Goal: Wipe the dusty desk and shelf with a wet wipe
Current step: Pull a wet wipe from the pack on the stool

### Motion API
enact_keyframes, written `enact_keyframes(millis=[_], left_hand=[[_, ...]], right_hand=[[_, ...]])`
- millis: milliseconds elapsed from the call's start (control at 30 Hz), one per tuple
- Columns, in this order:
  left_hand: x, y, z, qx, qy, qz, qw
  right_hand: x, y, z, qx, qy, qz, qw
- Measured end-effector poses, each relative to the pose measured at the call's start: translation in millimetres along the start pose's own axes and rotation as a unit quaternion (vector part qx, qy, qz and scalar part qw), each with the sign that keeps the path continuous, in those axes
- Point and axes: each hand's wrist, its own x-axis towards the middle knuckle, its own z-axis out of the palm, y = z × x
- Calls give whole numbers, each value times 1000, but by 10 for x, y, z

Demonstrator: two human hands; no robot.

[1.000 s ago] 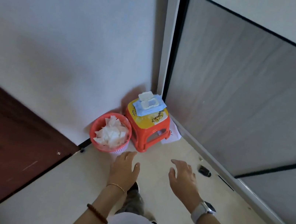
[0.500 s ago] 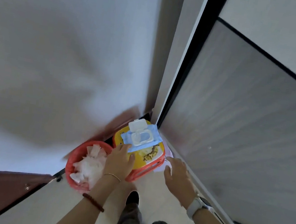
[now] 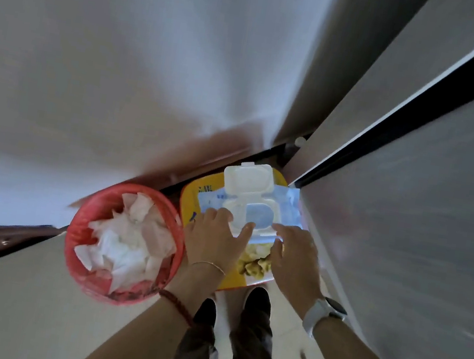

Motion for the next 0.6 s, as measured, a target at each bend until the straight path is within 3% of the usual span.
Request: enact_keyframes(millis=[233, 367, 600], left_hand=[[335, -227, 547, -55, 103, -32, 993], [380, -344, 561, -95, 78, -42, 992], [513, -339, 568, -119, 37, -40, 991]], right_hand=[[473, 270, 573, -89, -19, -139, 986], [626, 235, 637, -141, -26, -208, 968], [709, 329, 728, -166, -44, -244, 954]])
